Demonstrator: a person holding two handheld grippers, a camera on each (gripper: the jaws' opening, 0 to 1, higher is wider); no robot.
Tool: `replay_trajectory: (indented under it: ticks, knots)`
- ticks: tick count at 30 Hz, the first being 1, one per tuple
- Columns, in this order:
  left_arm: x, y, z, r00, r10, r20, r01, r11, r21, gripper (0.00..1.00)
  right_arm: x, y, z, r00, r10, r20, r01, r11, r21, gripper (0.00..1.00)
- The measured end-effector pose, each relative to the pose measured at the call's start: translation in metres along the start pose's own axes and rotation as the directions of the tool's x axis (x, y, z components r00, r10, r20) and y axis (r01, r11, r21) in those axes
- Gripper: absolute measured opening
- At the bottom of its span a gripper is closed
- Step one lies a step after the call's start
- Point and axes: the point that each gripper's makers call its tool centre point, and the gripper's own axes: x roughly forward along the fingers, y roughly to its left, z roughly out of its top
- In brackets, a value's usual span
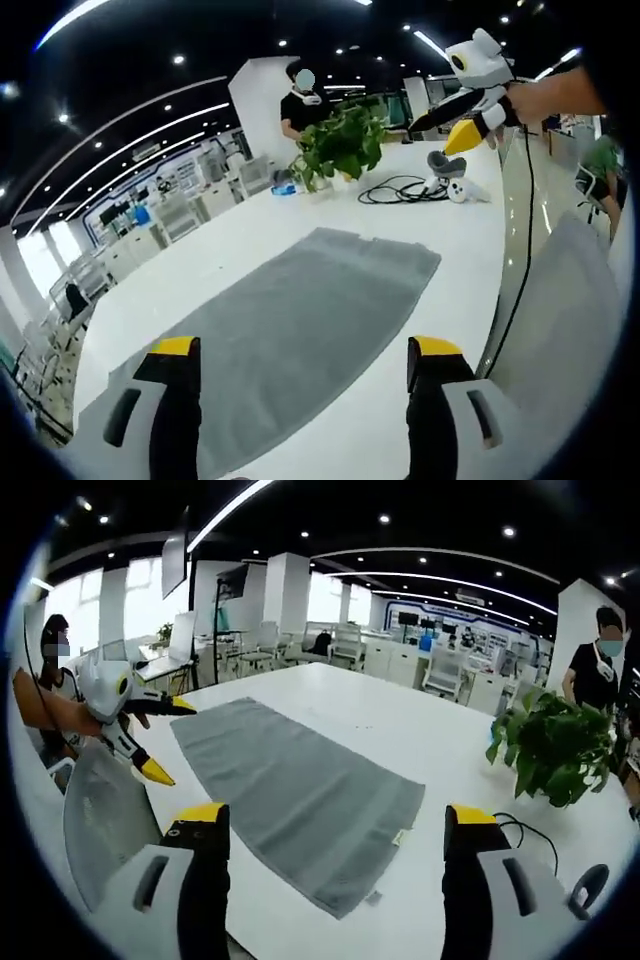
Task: Fold the towel on the table until its edges align and the towel forms a compact rectangular stack.
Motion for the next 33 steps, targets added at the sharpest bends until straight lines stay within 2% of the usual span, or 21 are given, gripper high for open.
replay_trajectory:
  ticks: [2,7,12,15,19,28,33]
  knots:
    - [0.002,-0.001,0.005,1.0,-0.009,0.005,0.009,1.0,-0.004,0.87,-0.003,-0.006,0.005,1.0,0.0,0.006,0.0,1.0,0.002,0.89]
    - [0.008,-0.008,0.016,0.999,-0.039,0.006,0.039,0.999,0.021,0.87,-0.01,-0.025,0.01,1.0,-0.014,-0.02,0.013,0.998,-0.065,0.88]
    - [0.018,-0.024,0.032,0.996,-0.092,0.018,0.091,0.995,0.039,0.87,-0.017,-0.046,0.02,0.999,-0.036,-0.013,0.035,0.995,-0.097,0.88]
    - [0.026,-0.034,0.044,0.992,-0.121,0.024,0.119,0.99,0.07,0.86,-0.02,-0.059,0.027,0.999,-0.043,0.002,0.043,0.997,-0.065,0.87]
    - [0.034,-0.043,0.058,0.988,-0.15,0.039,0.147,0.986,0.081,0.86,-0.022,-0.073,0.032,0.999,-0.054,0.004,0.054,0.996,-0.067,0.85]
    - [0.055,-0.074,0.088,0.968,-0.242,0.071,0.235,0.968,0.092,0.85,-0.014,-0.095,0.03,0.997,-0.083,-0.006,0.083,0.995,-0.061,0.84]
    - [0.066,-0.087,0.092,0.961,-0.271,0.054,0.262,0.956,0.133,0.84,-0.003,-0.107,0.024,0.996,-0.088,-0.018,0.088,0.996,-0.026,0.81]
